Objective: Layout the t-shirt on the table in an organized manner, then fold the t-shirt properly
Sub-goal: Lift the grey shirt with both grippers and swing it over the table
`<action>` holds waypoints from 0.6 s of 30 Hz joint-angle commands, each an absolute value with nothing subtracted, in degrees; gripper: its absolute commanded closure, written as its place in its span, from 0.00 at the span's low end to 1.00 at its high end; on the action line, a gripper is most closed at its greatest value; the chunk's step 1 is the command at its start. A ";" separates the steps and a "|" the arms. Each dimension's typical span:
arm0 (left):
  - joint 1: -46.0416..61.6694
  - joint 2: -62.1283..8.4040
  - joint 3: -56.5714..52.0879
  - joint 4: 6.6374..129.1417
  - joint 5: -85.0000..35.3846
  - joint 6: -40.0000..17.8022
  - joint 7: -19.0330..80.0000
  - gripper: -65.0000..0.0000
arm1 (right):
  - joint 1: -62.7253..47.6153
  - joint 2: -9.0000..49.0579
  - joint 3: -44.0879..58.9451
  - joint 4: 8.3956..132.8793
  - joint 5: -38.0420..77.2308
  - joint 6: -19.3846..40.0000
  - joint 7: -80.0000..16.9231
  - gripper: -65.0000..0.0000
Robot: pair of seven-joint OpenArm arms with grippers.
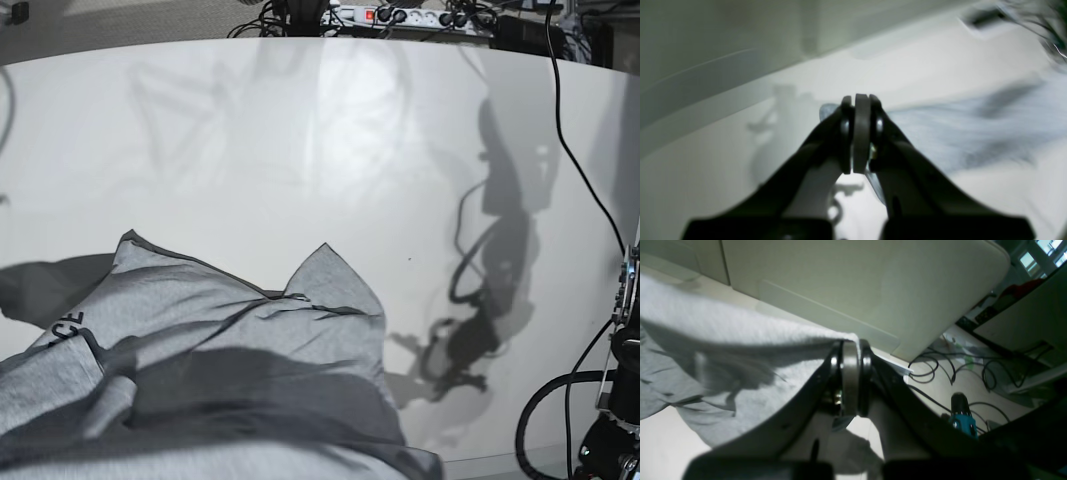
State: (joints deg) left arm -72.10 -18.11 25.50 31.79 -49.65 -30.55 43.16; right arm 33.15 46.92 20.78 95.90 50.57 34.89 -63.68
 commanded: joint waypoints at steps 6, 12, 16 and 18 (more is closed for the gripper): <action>-75.00 -18.28 25.08 32.45 -60.18 -39.68 46.83 1.00 | 32.86 48.34 21.32 95.22 51.46 34.48 -62.78 1.00; -75.00 -19.64 25.06 32.45 -62.33 -40.00 44.56 1.00 | 31.03 47.11 21.28 91.79 54.24 35.90 -64.14 1.00; -75.00 -22.74 25.06 32.47 -56.36 -35.77 41.69 1.00 | 29.74 46.94 21.30 90.89 53.98 35.73 -64.36 1.00; -75.00 -24.71 25.08 32.47 -54.19 -32.67 40.29 1.00 | 29.52 46.81 21.30 90.89 54.02 35.75 -64.36 1.00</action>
State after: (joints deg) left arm -72.10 -24.58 25.50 31.70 -52.60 -32.08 42.19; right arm 27.70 45.52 20.75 90.30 53.15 35.97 -66.26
